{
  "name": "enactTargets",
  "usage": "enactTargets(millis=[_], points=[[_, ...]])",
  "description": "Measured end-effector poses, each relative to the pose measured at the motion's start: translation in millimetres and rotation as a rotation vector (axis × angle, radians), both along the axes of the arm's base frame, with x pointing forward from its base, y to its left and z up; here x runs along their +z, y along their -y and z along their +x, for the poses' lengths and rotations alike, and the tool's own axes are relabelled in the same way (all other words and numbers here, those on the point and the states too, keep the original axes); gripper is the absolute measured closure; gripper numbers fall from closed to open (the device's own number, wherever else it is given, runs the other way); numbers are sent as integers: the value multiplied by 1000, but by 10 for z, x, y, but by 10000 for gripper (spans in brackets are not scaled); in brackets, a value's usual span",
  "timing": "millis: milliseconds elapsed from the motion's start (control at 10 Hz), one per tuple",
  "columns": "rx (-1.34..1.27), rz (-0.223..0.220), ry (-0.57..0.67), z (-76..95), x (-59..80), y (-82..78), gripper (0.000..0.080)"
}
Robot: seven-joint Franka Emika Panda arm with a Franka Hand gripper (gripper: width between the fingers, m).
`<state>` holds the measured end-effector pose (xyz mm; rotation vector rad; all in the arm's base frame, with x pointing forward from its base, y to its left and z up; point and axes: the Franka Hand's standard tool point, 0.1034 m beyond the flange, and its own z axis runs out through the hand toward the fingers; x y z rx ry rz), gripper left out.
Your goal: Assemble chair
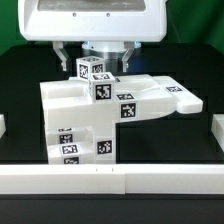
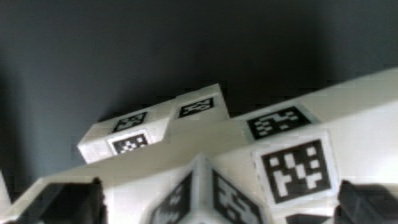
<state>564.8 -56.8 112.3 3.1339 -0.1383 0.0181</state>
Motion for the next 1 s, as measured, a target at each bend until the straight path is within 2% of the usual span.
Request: enactTargets(millis=[500,1000], points=[[455,-29,-16,-9,-2,48,151],[738,-45,-34,-24,-6,106,151]])
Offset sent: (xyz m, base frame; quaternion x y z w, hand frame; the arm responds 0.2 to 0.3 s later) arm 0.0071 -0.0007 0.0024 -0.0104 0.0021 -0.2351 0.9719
